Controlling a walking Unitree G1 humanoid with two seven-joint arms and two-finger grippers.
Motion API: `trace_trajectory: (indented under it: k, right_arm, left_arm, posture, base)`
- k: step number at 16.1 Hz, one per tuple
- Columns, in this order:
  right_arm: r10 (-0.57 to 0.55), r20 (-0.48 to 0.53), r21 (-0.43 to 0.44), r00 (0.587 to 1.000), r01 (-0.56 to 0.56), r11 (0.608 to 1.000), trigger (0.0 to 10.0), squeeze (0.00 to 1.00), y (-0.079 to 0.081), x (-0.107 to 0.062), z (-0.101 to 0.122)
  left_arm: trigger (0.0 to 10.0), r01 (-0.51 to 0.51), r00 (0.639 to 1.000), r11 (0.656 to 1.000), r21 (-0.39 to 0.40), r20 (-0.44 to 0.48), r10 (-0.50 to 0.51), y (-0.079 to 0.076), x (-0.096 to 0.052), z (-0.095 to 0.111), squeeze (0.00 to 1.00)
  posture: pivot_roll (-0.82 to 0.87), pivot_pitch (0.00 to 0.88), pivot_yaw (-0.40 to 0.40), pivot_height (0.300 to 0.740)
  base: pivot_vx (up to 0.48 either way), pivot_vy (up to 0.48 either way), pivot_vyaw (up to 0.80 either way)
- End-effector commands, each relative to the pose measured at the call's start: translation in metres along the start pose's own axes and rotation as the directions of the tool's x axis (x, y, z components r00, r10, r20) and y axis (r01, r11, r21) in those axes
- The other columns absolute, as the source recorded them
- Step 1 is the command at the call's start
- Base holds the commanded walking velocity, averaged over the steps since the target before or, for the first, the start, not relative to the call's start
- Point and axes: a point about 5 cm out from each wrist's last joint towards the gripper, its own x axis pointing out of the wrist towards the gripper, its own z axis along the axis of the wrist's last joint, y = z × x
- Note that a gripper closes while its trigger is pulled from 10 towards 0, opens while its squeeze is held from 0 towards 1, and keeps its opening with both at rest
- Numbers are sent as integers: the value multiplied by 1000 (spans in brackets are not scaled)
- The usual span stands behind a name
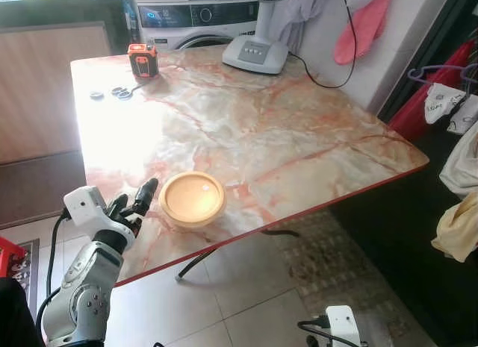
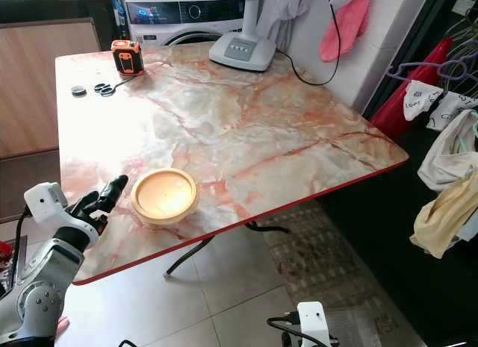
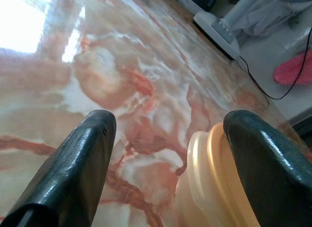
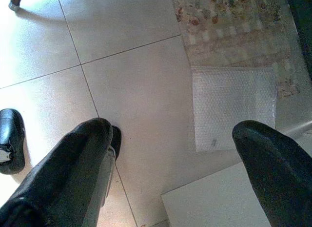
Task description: Restocking fridge
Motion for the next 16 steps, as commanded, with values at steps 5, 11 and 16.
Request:
trace_trajectory:
  k: [5, 11, 16]
  right_arm:
    - [-12, -9, 2, 1000, 12, 1000, 10000, 0, -5, -1, -2]
    - [-12, -7, 0, 1000, 12, 1000, 10000, 0, -5, -1, -1]
    - [-12, -7, 2, 1000, 12, 1000, 10000, 0, -5, -1, -1]
  left_arm:
    - [10000, 37, 996, 999, -28, -75, -39, -5, 16, -8, 0]
    - [10000, 60, 993, 998, -26, -98, -62, -9, 24, -14, 0]
    - [10000, 150, 973, 988, 32, -180, -142, -17, 28, -25, 0]
  posture:
    - [44, 85, -124, 740]
    - [41, 82, -124, 740]
    - [40, 71, -119, 740]
  base:
    - [0, 0, 0]
    - [0, 0, 0]
    - [0, 0, 0]
